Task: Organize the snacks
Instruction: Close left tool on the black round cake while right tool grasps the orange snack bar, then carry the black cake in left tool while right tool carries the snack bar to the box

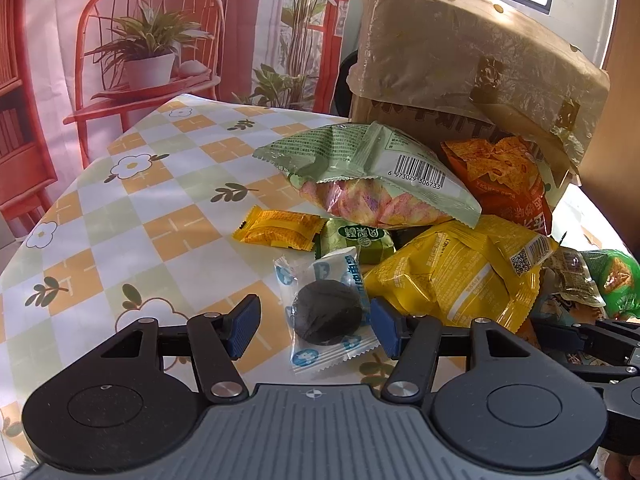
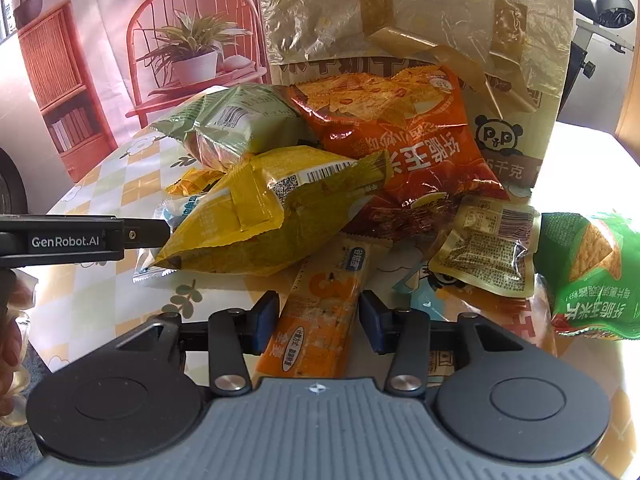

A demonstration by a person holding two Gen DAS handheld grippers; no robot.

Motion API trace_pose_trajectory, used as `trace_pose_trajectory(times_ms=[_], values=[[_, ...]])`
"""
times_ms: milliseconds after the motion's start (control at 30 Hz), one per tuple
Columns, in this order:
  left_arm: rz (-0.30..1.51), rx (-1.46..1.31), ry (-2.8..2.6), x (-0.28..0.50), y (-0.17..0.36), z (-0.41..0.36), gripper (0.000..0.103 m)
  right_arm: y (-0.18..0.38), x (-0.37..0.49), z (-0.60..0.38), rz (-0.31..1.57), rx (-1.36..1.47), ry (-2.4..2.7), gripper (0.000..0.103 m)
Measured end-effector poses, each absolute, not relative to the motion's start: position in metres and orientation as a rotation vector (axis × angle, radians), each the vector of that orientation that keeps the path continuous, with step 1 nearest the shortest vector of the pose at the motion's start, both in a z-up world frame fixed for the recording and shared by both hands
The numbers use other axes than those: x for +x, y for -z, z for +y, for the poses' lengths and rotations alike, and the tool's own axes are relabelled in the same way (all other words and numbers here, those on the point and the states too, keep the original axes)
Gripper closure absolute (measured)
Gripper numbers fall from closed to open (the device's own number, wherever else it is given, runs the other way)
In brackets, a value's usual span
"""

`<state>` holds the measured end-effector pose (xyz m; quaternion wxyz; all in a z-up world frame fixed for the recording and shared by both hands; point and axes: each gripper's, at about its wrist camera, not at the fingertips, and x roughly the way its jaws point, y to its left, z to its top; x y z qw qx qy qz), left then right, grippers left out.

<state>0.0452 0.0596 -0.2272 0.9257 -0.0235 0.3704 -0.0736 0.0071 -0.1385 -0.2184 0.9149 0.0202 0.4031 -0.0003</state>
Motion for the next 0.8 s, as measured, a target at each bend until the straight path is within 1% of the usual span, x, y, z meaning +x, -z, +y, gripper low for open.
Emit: trace_pose_trajectory(times_ms=[400,467,533,800], values=[[0.799,-0.070,0.076,0.073,0.251,0.055,0.041,0.220,0.001,-0.138,0.794,0.026,-0.013,0.059],[0.789,-0.036,0.078,0.068,0.251,0.055,0.051,0.221,0.001,-0.139,0.788,0.028,-0.013,0.060],[0.784,-0.042,0.080,0.061,0.249,0.058,0.053,0.221,0.001,-0.138,0.784,0.023,-0.008,0.060],[0.763,-0.069,0.033,0.044,0.245,0.071,0.054,0.227,0.006,-0.133,0.776,-0.028,0.004,0.059]])
